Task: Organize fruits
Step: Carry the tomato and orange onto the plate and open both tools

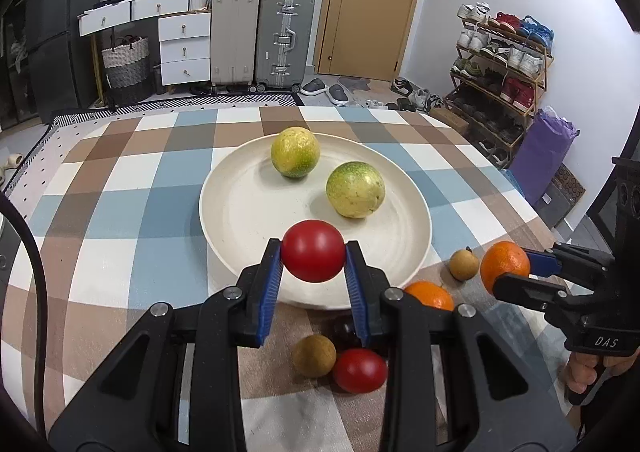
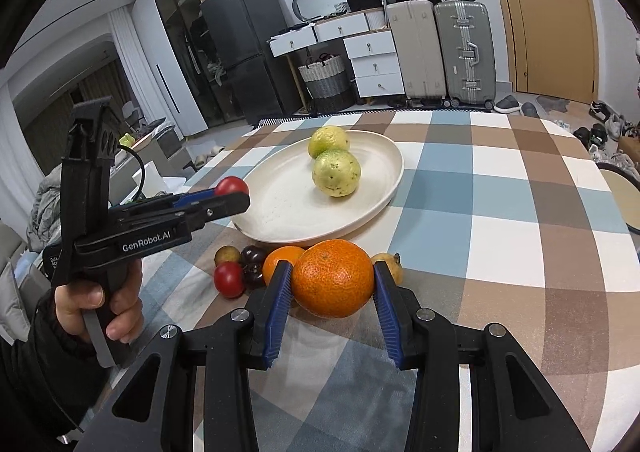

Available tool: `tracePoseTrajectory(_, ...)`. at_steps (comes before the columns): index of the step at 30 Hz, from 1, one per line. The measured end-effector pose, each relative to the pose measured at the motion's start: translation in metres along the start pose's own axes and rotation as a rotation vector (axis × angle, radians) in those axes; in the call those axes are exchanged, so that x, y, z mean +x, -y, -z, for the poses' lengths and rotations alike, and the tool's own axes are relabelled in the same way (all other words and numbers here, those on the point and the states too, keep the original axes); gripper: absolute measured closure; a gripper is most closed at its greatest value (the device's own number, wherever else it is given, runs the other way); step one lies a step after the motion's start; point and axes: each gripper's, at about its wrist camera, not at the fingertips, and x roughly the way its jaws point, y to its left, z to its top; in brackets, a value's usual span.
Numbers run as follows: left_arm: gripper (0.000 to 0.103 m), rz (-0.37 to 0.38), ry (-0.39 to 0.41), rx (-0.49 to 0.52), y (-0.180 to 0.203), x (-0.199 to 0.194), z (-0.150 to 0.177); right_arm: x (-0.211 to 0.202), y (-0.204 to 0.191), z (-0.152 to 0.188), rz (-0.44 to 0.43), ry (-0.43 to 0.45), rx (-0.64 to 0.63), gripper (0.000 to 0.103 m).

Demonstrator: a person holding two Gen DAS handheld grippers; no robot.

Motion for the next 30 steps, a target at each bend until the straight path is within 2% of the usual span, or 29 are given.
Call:
tracePoseTrajectory(12,0.075,-0.031,0.020,-0.010,-0.012,0.013,-0.013,0.021,0.000,-0.039,-0.012,0.014,0.024,0.062)
tracePoseTrajectory(17,0.075,-0.043,0.004,-0.028,-0.021,0.020,-0.010,0.034,-0.006,-0.050,-0.013,0.019,0.018,0.062)
tracePoseTrajectory(30,0.075,-0.063,-0.021,-0.020,-0.020,0.028,-0.005,0.077,-0.009,-0.051,0.026,-0.037,-0.021,0.062)
